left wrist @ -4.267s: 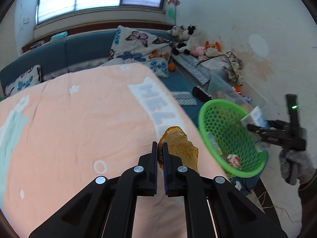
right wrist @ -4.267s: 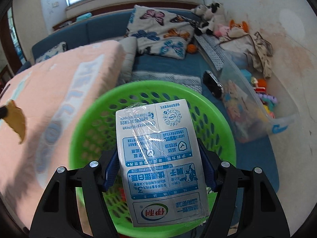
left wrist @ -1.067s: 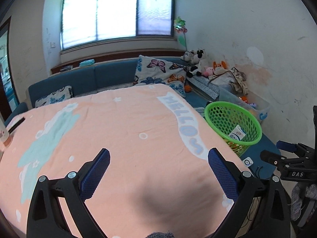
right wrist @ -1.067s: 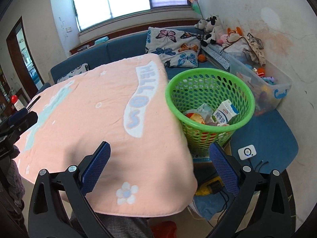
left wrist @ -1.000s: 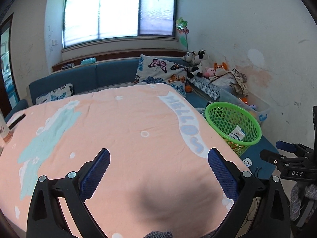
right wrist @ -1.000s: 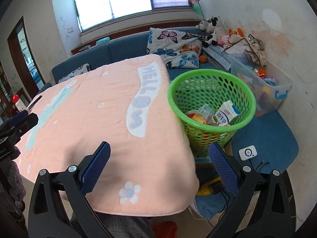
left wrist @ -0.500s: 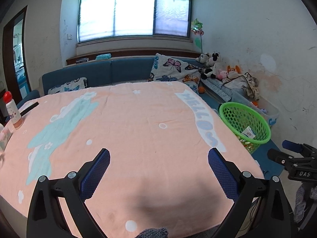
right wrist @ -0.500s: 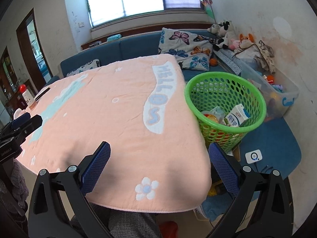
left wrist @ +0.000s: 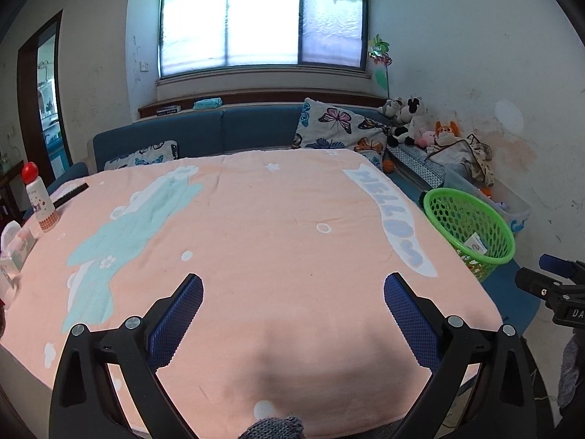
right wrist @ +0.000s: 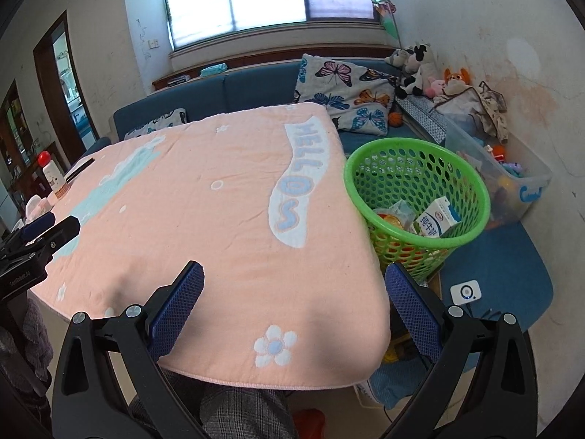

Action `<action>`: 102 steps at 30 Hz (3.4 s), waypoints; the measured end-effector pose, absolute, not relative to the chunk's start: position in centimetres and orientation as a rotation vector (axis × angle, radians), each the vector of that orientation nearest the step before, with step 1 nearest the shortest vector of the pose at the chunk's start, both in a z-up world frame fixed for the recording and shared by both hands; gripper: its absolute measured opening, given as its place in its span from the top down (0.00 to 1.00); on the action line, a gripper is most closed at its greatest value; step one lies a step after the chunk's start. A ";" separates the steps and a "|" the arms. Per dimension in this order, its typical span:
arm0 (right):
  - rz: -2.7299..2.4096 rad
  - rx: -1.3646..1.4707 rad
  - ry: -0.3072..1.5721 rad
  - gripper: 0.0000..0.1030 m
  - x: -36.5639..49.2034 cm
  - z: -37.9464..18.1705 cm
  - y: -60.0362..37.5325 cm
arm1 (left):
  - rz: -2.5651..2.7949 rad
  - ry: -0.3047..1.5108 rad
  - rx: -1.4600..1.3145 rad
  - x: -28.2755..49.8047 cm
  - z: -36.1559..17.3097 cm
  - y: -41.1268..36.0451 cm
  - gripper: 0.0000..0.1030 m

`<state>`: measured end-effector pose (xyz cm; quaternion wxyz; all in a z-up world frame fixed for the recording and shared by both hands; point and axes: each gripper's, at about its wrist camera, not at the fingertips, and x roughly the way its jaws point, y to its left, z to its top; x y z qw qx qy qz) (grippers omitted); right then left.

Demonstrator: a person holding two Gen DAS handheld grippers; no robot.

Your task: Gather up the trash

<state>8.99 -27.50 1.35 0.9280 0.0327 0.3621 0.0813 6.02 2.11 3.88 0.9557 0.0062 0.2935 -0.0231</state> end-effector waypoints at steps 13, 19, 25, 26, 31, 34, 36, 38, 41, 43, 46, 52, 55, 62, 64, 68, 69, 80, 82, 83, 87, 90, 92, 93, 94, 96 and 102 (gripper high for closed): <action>0.176 0.061 0.745 0.04 9.2 1.4 -27.1 | -0.047 0.584 0.024 5.9 4.5 2.4 0.07; 0.181 0.060 0.746 0.04 9.3 1.4 -26.9 | -0.046 0.584 0.029 6.0 4.5 2.3 0.07; 0.183 0.059 0.746 0.04 9.3 1.4 -26.9 | -0.046 0.584 0.026 6.0 4.5 2.3 0.07; 0.185 0.060 0.746 0.04 9.3 1.3 -26.9 | -0.047 0.585 0.025 6.0 4.5 2.2 0.07; 0.186 0.060 0.748 0.04 9.3 1.3 -26.9 | -0.048 0.586 0.027 6.0 4.5 2.3 0.07; 0.186 0.063 0.746 0.04 9.3 1.3 -27.0 | -0.048 0.586 0.027 6.0 4.5 2.3 0.07; 0.187 0.060 0.746 0.04 9.3 1.3 -27.0 | -0.047 0.587 0.027 6.0 4.5 2.3 0.07; 0.187 0.061 0.746 0.04 9.3 1.3 -27.0 | -0.049 0.586 0.027 6.0 4.5 2.4 0.07; 0.187 0.060 0.746 0.04 9.2 1.3 -27.0 | -0.048 0.585 0.026 6.0 4.6 2.3 0.07; 0.190 0.062 0.748 0.04 9.2 1.3 -27.0 | -0.048 0.584 0.027 6.0 4.5 2.3 0.07; 0.190 0.061 0.748 0.04 9.3 1.3 -27.0 | -0.049 0.585 0.026 6.1 4.5 2.3 0.07; 0.190 0.061 0.748 0.04 9.2 1.4 -27.0 | -0.049 0.586 0.029 6.0 4.4 2.2 0.07; 0.191 0.061 0.748 0.04 9.2 1.4 -27.0 | -0.049 0.589 0.029 6.0 4.3 2.1 0.07; 0.191 0.061 0.750 0.04 9.2 1.3 -27.0 | -0.052 0.590 0.030 6.0 4.2 2.0 0.07; 0.191 0.060 0.753 0.04 9.2 1.2 -27.0 | -0.055 0.591 0.030 6.0 4.1 1.9 0.07; 0.193 0.061 0.757 0.04 9.3 1.0 -26.8 | -0.055 0.595 0.032 6.1 3.9 1.9 0.07; 0.193 0.061 0.758 0.04 9.3 1.0 -26.8 | -0.055 0.595 0.032 6.1 3.9 1.9 0.07; 0.199 0.064 0.765 0.04 9.5 0.7 -26.7 | -0.053 0.599 0.035 6.3 3.6 1.8 0.07; 0.199 0.061 0.764 0.04 9.5 0.7 -26.7 | -0.054 0.599 0.033 6.3 3.6 1.8 0.07; 0.199 0.061 0.765 0.04 9.5 0.7 -26.6 | -0.055 0.599 0.034 6.3 3.6 1.8 0.07; 0.204 0.060 0.767 0.04 9.6 0.6 -26.5 | -0.061 0.598 0.035 6.3 3.5 1.8 0.07; 0.207 0.059 0.768 0.04 9.6 0.6 -26.4 | -0.062 0.595 0.037 6.3 3.5 1.8 0.07; 0.207 0.059 0.768 0.04 9.6 0.5 -26.4 | -0.058 0.592 0.037 6.3 3.6 1.7 0.07; 0.207 0.059 0.769 0.04 9.6 0.5 -26.4 | -0.059 0.592 0.037 6.2 3.5 1.7 0.07; 0.208 0.059 0.769 0.04 9.6 0.5 -26.4 | -0.058 0.592 0.037 6.2 3.5 1.7 0.07; 0.207 0.059 0.768 0.04 9.6 0.5 -26.4 | -0.058 0.593 0.036 6.3 3.5 1.7 0.07; 0.211 0.060 0.770 0.04 9.6 0.4 -26.3 | -0.065 0.602 0.036 6.2 3.5 1.5 0.07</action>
